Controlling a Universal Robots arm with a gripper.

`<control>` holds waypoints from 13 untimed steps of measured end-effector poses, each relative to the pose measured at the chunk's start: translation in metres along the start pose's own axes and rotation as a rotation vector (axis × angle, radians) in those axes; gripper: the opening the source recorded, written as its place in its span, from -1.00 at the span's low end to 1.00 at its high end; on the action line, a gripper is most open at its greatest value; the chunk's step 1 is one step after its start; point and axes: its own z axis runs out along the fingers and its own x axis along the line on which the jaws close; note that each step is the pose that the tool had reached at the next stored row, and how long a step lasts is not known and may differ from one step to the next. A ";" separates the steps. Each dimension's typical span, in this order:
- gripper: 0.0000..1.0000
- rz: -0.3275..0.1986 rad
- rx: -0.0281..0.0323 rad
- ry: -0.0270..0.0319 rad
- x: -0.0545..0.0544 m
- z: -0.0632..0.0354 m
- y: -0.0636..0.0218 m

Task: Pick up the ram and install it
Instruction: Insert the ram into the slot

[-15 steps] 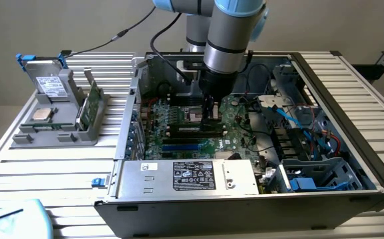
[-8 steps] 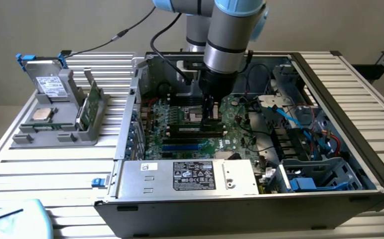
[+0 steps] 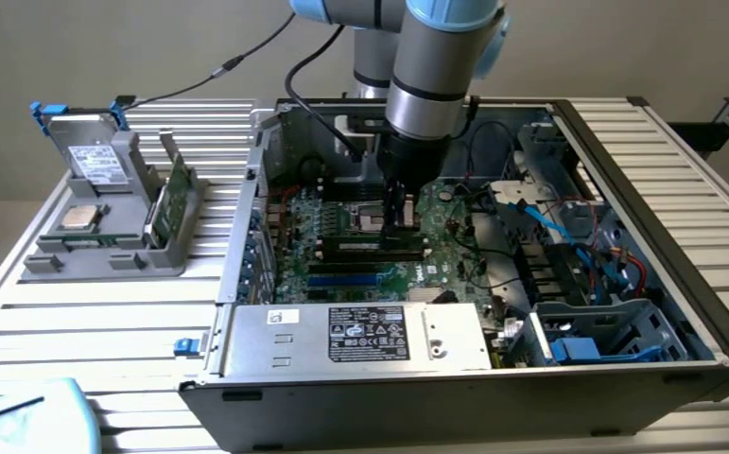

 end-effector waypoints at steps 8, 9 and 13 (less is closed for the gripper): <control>-0.72 -0.005 0.0004 0.0008 0.000 0.0008 -0.0001; -0.72 -0.006 0.0004 0.0009 0.000 0.0010 -0.0001; -0.72 -0.006 0.0005 0.0006 0.000 0.0018 -0.0002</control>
